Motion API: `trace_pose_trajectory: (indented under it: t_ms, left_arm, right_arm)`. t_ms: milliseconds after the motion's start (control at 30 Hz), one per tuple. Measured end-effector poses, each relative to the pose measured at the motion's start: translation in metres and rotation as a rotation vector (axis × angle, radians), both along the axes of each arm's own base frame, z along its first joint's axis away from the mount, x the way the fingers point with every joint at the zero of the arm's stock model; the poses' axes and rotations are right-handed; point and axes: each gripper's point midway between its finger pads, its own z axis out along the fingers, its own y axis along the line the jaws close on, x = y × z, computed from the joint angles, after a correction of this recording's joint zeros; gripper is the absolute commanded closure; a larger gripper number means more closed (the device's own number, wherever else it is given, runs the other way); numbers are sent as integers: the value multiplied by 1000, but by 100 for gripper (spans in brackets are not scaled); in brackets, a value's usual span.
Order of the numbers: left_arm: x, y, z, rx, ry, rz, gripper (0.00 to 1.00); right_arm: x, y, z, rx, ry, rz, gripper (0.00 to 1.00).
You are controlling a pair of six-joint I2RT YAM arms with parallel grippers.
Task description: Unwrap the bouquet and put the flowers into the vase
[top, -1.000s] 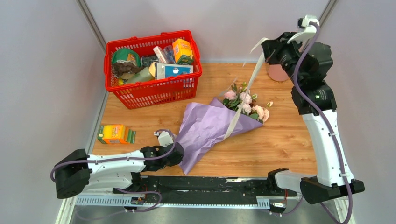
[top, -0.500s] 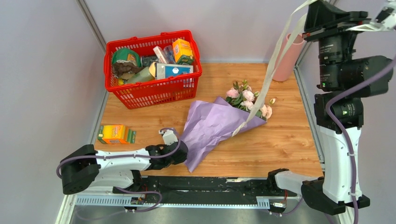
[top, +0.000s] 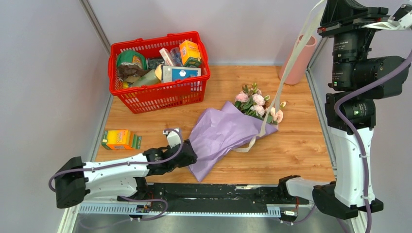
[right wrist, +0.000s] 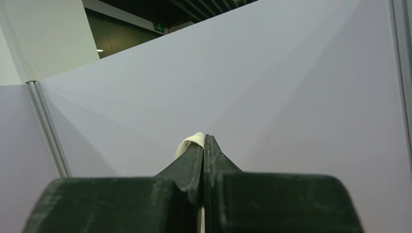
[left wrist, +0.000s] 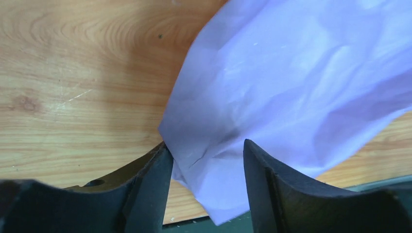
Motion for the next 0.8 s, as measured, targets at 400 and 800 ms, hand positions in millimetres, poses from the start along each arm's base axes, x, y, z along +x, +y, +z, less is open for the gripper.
trace_pose_trajectory:
  t_ms: [400,800]
  left_arm:
    - [29,-3,114,44,-245,-105,25]
    - [44,36,191,245,-492,-219,24]
  right_arm:
    - [26,-36,6,-56,-25,-309,100]
    - [118,-49,25,-235,-204,-525,100]
